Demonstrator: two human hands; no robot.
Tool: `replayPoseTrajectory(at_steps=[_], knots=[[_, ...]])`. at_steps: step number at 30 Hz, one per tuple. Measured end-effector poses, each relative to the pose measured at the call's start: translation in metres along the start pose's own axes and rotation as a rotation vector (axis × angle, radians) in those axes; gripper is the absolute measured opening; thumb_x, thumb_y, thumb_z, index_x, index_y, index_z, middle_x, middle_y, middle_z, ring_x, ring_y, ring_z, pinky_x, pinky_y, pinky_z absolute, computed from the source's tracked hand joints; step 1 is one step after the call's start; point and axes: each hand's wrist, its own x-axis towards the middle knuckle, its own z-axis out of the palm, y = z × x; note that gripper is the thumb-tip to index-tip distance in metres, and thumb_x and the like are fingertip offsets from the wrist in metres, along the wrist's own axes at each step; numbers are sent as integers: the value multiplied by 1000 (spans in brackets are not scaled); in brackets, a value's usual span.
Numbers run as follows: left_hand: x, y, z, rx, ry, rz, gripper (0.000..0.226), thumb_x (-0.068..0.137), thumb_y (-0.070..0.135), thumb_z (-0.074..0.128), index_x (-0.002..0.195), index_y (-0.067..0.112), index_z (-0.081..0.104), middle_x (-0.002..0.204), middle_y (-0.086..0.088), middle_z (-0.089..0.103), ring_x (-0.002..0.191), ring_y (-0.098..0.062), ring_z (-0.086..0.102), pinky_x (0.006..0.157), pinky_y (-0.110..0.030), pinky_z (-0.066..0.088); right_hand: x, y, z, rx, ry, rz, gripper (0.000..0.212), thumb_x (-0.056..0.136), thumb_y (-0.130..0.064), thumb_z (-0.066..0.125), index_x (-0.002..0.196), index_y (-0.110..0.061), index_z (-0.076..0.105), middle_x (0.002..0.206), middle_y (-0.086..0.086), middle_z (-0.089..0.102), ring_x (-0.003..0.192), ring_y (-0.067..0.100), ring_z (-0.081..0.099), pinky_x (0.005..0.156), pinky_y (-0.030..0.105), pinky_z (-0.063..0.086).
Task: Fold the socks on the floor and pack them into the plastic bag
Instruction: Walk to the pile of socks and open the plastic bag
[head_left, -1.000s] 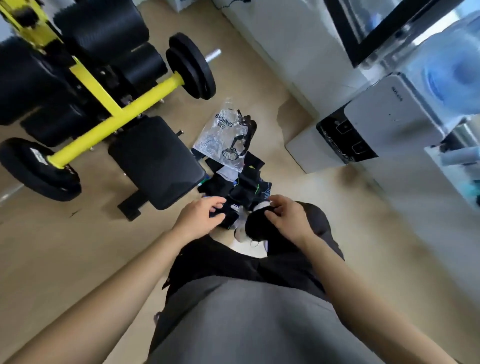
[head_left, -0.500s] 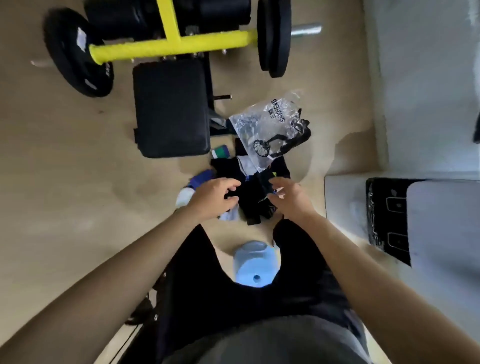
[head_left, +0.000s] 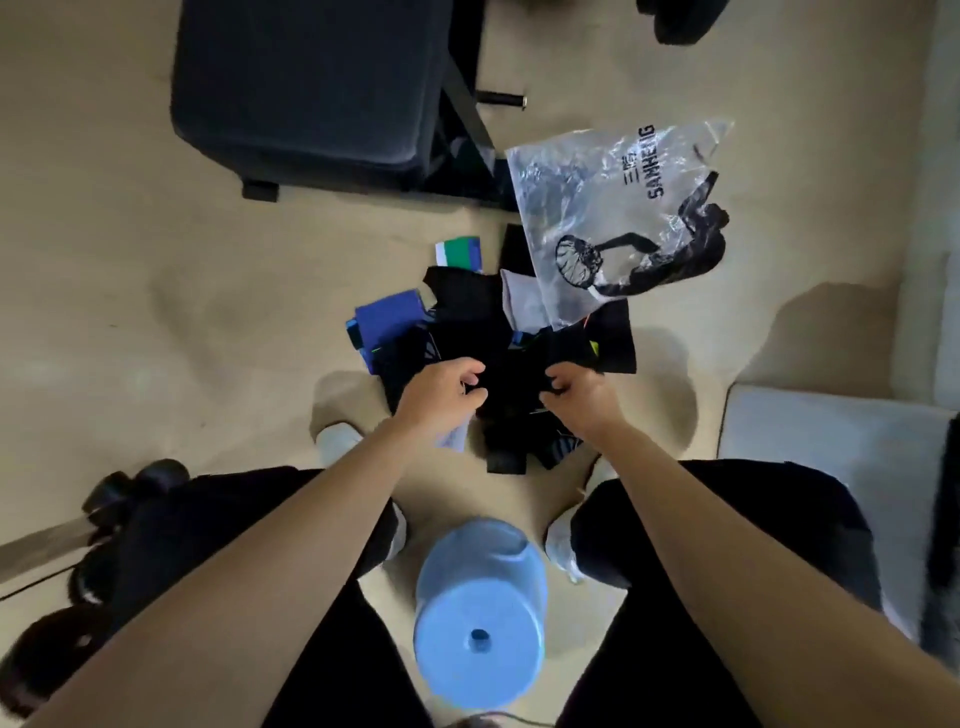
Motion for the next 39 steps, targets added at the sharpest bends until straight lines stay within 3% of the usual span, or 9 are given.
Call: replayPoseTrajectory(at_steps=[8,11,14,19,23,28,32,36,39], knots=[[170,-52,74,219,196,218,49,92,35,65,139,23,57,132,-3,62,121,-25,58,96,-39,51,161,75,71,-158,232,-16,53,81,-35,76,129,-15,62,129,13,57,118,35,56,102,41,47],[214,-47,92,403,393,325,64,89,40,69,146,20,48,146,-5,48,128,-32,46,99,-44,46,189,94,78,-153,357,-127,48,80,-32,78,123,-15,63,124,12,58,113,35,56,95,43,50],[245,-41,101,581,336,442,74,85,47,70,151,28,41,160,-2,32,141,-29,29,108,-45,37,200,107,82,-170,459,-217,47,80,-33,77,120,-15,61,118,8,56,106,34,56,86,42,52],[254,-48,106,749,366,521,34,96,47,59,125,31,66,127,6,64,125,-20,49,98,-37,40,200,114,85,-200,474,-232,66,82,-34,77,140,-20,50,131,9,51,113,34,53,89,48,53],[252,-60,104,632,448,493,22,94,46,62,96,25,70,104,4,71,108,-22,59,86,-35,43,205,110,76,-176,428,-237,65,83,-34,76,141,-24,48,132,9,49,118,34,48,96,48,49],[230,-42,73,164,266,391,18,83,43,75,71,36,63,90,6,68,90,-17,63,82,-38,51,196,89,64,-50,438,-325,67,79,-34,79,140,-23,53,124,8,55,114,31,53,96,44,49],[204,-13,35,-70,208,345,12,85,32,75,76,25,70,86,6,68,84,-12,60,79,-31,47,180,54,41,-5,477,-452,58,74,-25,84,128,-20,64,118,6,60,112,28,55,98,37,46],[161,17,4,-153,192,384,19,88,27,74,90,8,73,86,0,66,79,-11,56,71,-26,43,152,20,9,-64,523,-594,34,72,-33,84,99,-15,73,101,7,62,95,26,55,83,36,45],[125,39,-19,-149,191,428,21,90,25,73,93,4,74,79,4,62,74,-7,54,67,-21,40,122,-4,-15,-60,544,-677,27,77,-29,82,99,-18,72,93,1,69,83,19,61,71,31,46]])
